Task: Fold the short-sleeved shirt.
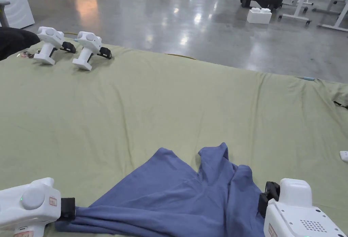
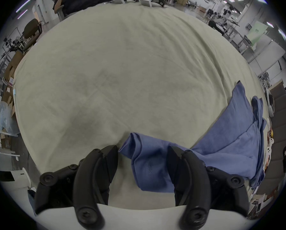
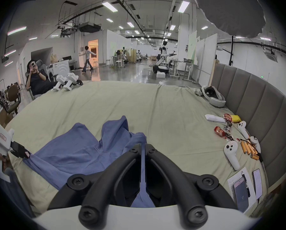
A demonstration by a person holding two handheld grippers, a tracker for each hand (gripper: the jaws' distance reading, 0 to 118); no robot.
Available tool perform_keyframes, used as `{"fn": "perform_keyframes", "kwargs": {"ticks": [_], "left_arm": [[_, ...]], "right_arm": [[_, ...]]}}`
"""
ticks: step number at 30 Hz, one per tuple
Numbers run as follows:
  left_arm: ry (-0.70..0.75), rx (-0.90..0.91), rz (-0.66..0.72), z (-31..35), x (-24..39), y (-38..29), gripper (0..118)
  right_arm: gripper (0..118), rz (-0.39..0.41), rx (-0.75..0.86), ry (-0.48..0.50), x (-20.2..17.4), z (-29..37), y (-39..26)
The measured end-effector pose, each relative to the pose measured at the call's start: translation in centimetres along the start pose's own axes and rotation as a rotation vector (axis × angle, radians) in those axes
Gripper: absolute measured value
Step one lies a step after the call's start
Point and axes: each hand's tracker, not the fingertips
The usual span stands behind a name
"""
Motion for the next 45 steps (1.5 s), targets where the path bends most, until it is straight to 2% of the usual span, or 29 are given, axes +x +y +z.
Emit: {"fn": "perform_keyframes", "kwargs": {"ticks": [1,3,6,7,8,9,10,19,20,22,24,26,29,33,35,38,40,45], "left_arm": [[0.007,0.024,-0.001,0.1,0.3,-0.2,69],[0.019,0.066,-0.032,0.0,0.9,-0.7,64],[0.014,0.099,-0.074,0.7,1.1,-1.6,58],[-0.001,0.113,-0.08,1.0,1.1,-1.7,43],[-0.049,0.115,-0.07,1.1,1.1,-1.8,23],[-0.064,0.116,-0.06,1.1,1.2,-1.9,14],[-0.051,0.112,-0.066,1.4,1.2,-2.0,14],[-0.061,0.143,-0.066,3.1,0.9,-2.8,12],[-0.065,0.15,-0.066,3.2,0.8,-2.9,12],[-0.069,0.165,-0.061,3.5,0.6,-2.9,12],[-0.077,0.158,-0.052,3.6,0.5,-2.7,12],[-0.083,0.167,-0.043,3.7,0.4,-2.6,12],[-0.078,0.178,-0.06,4.0,0.8,-2.3,12],[-0.116,0.251,-0.067,5.6,1.1,-1.8,12],[-0.139,0.292,-0.08,6.7,1.3,-1.2,12],[-0.183,0.356,-0.102,8.8,2.1,-0.1,12],[-0.209,0.413,-0.146,10.6,3.1,1.0,12],[-0.258,0.512,-0.223,15.2,5.9,4.1,12]], "right_arm": [[7,0.004,-0.024,0.004,0.1,-0.6,0.1],[18,0.001,-0.071,0.004,0.2,-1.9,0.5],[24,0.004,-0.16,0.025,0.7,-5.2,1.8],[38,0.006,-0.196,0.035,1.0,-6.6,2.3],[67,0.007,-0.242,0.052,1.2,-8.2,2.9],[82,0.012,-0.276,0.071,1.3,-9.5,3.3],[86,0.01,-0.302,0.09,1.4,-11.2,3.9],[84,0.099,-0.562,0.118,0.4,-23.2,4.6],[75,0.1,-0.603,0.128,0.3,-23.9,4.2],[47,0.096,-0.681,0.151,0.2,-25.0,3.1],[38,0.102,-0.602,0.129,-0.1,-24.0,2.7],[13,0.114,-0.593,0.162,-0.4,-23.6,2.7],[10,0.128,-0.532,0.153,-0.4,-21.9,2.5],[10,0.079,-0.381,0.137,0.4,-18.9,3.8],[10,0.052,-0.319,0.15,1.1,-16.7,5.5],[10,0.087,-0.204,0.118,1.8,-13.5,8.2],[10,0.081,-0.111,0.104,2.6,-10.8,10.6],[10,0.039,0.065,0.048,5.7,-4.9,16.2]]}}
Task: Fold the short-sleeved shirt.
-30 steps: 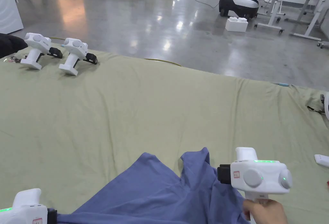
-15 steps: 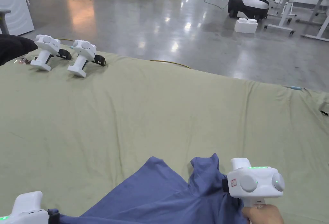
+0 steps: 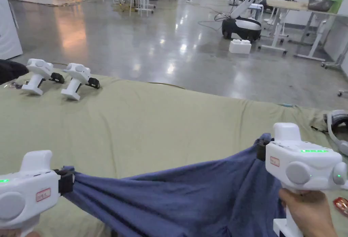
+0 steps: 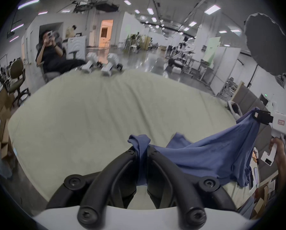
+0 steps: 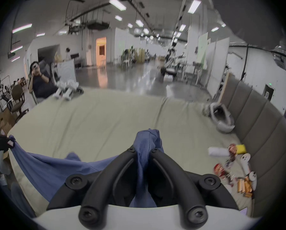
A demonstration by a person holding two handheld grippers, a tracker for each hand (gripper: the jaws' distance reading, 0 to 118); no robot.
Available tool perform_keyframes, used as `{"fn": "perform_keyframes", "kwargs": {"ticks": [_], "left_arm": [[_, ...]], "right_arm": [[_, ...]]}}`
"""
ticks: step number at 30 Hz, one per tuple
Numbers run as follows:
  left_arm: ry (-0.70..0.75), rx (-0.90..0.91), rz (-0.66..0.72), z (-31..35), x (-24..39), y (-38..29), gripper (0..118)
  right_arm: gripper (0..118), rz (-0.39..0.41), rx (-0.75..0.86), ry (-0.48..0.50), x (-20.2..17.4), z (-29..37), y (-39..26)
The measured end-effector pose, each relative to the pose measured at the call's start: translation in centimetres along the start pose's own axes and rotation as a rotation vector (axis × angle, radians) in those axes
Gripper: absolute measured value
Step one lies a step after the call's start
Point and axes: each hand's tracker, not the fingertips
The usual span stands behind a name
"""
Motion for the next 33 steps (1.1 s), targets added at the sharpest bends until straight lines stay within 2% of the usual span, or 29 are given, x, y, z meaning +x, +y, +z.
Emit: {"fn": "perform_keyframes", "kwargs": {"ticks": [7,11,14,18,23,33], "left_arm": [[-0.058,0.18,-0.068,2.7,3.7,9.6,12],[-0.102,0.262,-0.086,3.9,6.0,16.0,12],[-0.1,0.296,-0.088,4.5,7.8,20.6,12],[-0.116,0.335,-0.08,4.8,9.6,25.7,12],[-0.093,0.363,-0.137,4.2,11.4,30.9,12],[-0.029,0.395,-0.172,1.1,13.0,37.3,12]], "right_arm": [[10,-0.039,0.233,-0.088,4.8,8.2,9.1],[10,-0.041,0.291,-0.139,6.4,11.1,13.8],[10,-0.013,0.323,-0.186,7.1,12.0,16.6],[10,-0.027,0.337,-0.212,8.0,12.3,20.0],[10,-0.037,0.351,-0.24,8.6,11.1,24.1],[10,-0.021,0.375,-0.273,8.5,7.1,29.5]]}}
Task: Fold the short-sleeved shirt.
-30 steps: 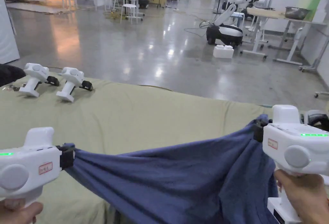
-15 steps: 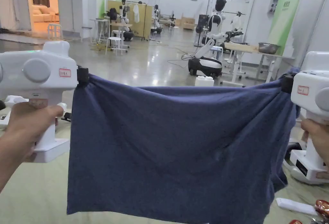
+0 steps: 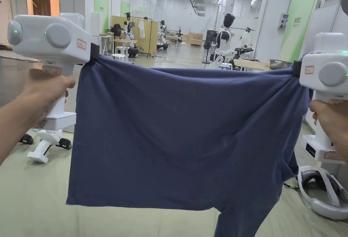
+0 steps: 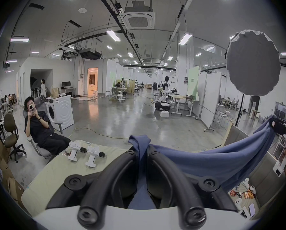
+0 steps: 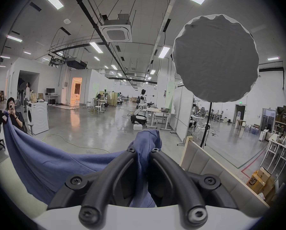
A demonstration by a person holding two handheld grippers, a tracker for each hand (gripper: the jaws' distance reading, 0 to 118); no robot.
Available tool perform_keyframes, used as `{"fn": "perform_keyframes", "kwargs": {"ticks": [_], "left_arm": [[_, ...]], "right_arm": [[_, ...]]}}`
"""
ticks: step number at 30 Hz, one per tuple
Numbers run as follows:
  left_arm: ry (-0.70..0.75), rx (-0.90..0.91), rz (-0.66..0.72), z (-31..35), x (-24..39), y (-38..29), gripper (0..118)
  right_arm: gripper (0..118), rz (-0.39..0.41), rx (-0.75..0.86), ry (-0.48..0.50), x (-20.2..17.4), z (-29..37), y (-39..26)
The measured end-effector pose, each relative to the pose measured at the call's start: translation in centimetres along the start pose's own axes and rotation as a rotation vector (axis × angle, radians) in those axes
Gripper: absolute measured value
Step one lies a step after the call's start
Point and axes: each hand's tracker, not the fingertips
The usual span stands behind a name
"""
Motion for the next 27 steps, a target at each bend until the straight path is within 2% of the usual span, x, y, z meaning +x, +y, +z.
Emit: {"fn": "perform_keyframes", "kwargs": {"ticks": [6,15,18,20,27], "left_arm": [[-0.001,-0.036,-0.002,-2.5,-0.1,-3.9,12],[-0.024,-0.209,0.034,-3.9,-1.5,-18.3,12],[-0.043,-0.246,0.072,-2.2,-2.2,-23.6,12],[-0.058,-0.26,0.103,-0.2,-2.5,-26.6,12],[-0.09,-0.273,0.135,8.3,-3.3,-32.7,12]], "right_arm": [[10,0.016,-0.005,0.012,-1.0,-0.9,-3.4],[10,0.037,-0.138,0.046,-1.8,2.4,-15.2],[10,0.059,-0.18,0.052,-1.6,4.7,-19.6],[10,0.046,-0.206,0.058,-1.2,6.9,-22.3],[10,0.046,-0.282,0.059,0.0,15.0,-27.4]]}}
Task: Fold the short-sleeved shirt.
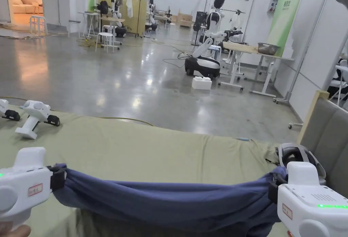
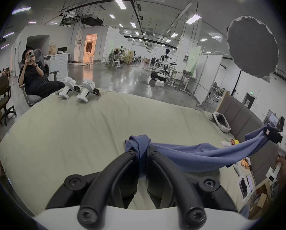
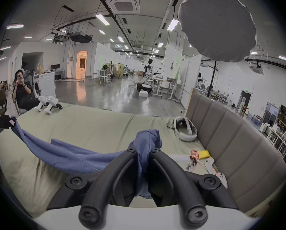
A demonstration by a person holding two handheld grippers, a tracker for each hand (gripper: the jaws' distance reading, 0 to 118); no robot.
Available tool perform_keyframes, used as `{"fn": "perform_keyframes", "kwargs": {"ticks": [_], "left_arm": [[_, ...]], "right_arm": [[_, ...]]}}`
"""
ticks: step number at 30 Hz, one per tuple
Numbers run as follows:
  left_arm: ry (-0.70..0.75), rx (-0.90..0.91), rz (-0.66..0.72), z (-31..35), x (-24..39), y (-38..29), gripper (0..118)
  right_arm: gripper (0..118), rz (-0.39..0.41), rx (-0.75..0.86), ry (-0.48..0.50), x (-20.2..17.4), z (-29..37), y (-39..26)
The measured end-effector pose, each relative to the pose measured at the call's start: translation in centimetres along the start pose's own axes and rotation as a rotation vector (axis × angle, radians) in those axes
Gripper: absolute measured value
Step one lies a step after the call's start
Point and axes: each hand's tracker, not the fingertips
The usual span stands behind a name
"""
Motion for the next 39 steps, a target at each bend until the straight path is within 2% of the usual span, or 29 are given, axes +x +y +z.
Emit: {"fn": "perform_keyframes", "kwargs": {"ticks": [8,11,22,28,35,37,39], "left_arm": [[-0.018,-0.014,0.003,8.4,0.1,-5.5,12],[-0.009,-0.052,0.008,9.3,-1.3,-7.6,12],[-0.001,-0.226,0.005,14.2,-1.0,-14.0,12],[0.031,-0.362,-0.012,12.5,-0.6,-16.3,12],[0.076,-0.55,-0.011,7.8,-0.8,-18.9,12],[0.086,-0.56,0.012,7.2,-1.0,-19.6,12],[0.097,-0.57,0.048,6.8,-1.4,-20.0,14]], "right_arm": [[10,0.013,-0.018,-0.016,0.3,8.3,-4.9],[10,0.031,-0.056,-0.005,-0.1,10.6,-7.1],[10,0.007,-0.216,0.005,0.5,15.0,-12.8],[10,0.045,-0.336,0.021,0.2,14.2,-15.7],[12,0.075,-0.596,0.031,-0.6,9.3,-21.7],[15,0.064,-0.66,0.036,-0.8,8.7,-22.7],[28,0.063,-0.658,0.041,-0.7,8.7,-23.3]]}}
